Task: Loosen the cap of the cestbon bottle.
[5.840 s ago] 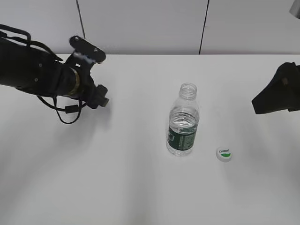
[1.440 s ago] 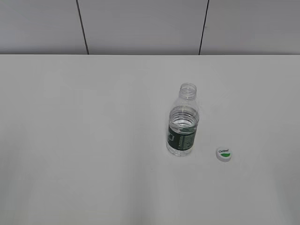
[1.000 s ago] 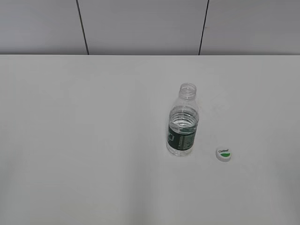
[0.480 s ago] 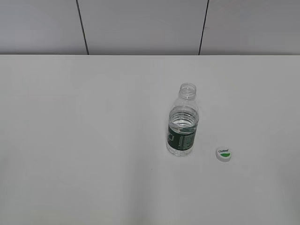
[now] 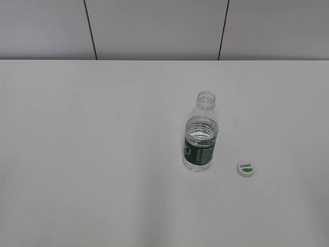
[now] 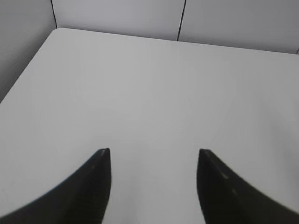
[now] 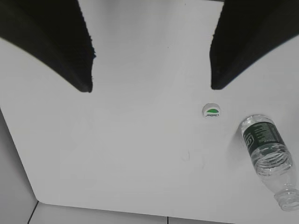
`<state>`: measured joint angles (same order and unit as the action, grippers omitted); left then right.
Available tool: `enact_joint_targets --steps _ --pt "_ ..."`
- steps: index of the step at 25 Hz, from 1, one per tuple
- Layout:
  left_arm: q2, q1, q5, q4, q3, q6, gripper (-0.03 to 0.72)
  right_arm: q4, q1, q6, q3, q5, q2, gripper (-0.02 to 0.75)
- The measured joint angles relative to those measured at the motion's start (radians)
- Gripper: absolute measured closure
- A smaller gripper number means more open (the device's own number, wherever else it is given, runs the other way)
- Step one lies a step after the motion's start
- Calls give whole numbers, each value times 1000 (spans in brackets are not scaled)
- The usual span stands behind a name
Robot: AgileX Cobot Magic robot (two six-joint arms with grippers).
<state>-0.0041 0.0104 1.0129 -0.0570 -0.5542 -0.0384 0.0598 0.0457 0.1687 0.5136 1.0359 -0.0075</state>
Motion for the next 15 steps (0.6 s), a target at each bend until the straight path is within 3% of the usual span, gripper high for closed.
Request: enact_joint_targets --steps 15 --pt "-1 17 1 -1 0 0 241 0 0 0 0 -1 0 148"
